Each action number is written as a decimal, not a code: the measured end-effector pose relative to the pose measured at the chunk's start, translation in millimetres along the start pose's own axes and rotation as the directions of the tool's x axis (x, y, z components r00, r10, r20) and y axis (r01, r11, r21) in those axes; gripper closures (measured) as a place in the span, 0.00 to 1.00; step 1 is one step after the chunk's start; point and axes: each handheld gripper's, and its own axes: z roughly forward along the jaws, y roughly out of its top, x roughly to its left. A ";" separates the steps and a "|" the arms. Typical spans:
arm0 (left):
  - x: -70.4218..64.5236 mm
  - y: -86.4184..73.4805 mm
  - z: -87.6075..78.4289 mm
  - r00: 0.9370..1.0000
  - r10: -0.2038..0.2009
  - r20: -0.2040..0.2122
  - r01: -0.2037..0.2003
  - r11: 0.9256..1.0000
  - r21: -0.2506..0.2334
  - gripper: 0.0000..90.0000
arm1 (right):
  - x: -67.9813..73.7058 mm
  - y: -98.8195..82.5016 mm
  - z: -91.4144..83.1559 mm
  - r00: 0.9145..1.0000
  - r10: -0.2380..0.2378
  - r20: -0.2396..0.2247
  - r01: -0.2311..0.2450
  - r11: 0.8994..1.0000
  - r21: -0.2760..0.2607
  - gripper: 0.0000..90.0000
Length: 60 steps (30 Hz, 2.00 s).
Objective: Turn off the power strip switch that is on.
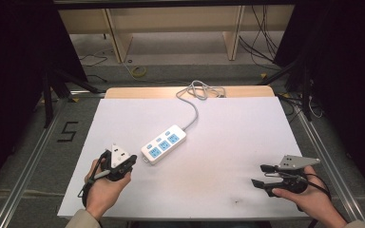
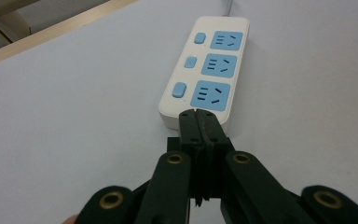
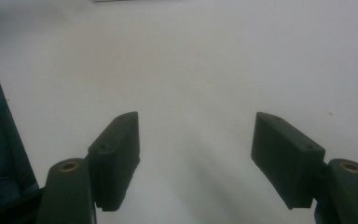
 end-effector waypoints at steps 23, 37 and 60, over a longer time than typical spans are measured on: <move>-3.6 23.4 24.6 1.000 0.023 -0.021 -0.022 0.999 0.046 1.00 | -0.1 0.3 0.5 1.000 0.001 0.005 -0.001 1.000 -0.002 0.36; -3.0 31.8 37.3 1.000 0.016 -0.008 -0.016 0.997 0.076 1.00 | 0.1 0.5 0.5 1.000 0.001 0.006 -0.001 1.000 -0.003 0.36; -5.8 46.7 54.1 0.999 0.032 -0.012 -0.030 0.995 0.091 1.00 | 0.3 0.7 0.7 1.000 0.002 0.002 -0.002 1.000 -0.003 0.36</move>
